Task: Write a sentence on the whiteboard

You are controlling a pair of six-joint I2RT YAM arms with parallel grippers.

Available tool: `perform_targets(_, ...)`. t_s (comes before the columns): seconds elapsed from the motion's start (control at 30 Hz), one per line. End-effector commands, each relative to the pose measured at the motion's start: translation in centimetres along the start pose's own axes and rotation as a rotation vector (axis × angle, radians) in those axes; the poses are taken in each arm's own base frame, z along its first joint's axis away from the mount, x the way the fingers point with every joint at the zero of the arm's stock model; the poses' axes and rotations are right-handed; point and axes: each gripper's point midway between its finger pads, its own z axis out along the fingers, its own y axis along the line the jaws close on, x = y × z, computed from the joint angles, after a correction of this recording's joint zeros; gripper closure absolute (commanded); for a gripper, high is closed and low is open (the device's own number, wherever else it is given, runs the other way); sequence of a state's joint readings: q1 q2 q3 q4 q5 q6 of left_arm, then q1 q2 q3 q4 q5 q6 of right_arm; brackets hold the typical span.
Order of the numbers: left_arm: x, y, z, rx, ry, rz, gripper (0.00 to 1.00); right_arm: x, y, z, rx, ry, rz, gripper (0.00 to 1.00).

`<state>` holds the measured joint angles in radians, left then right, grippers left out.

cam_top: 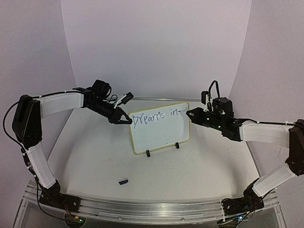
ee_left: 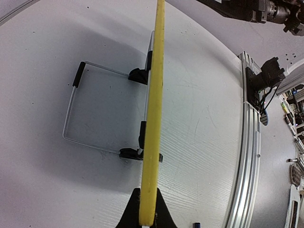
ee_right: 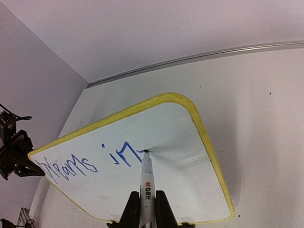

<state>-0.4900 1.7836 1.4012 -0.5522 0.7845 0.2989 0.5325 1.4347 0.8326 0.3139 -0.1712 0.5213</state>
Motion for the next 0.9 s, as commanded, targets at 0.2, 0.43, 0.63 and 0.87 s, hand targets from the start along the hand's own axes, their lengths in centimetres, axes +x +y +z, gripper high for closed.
perform_targets(0.2,1.4,0.1,0.9,-0.013,0.067,-0.017,1.00,-2.7,0.9,-1.3,-0.014,-0.091,-0.005,1.00)
perform_targets(0.43,1.3,0.1,1.0,-0.011,0.067,-0.017,1.00,-3.4,2.3,-2.2,-0.069,-0.101,-0.022,1.00)
perform_targets(0.63,1.4,0.1,1.0,-0.012,0.069,-0.018,1.00,-3.6,2.4,-1.0,-0.068,-0.090,-0.032,1.00)
perform_targets(0.87,1.4,0.2,1.0,-0.013,0.068,-0.017,1.00,-3.3,1.9,-0.2,-0.044,-0.083,-0.032,1.00)
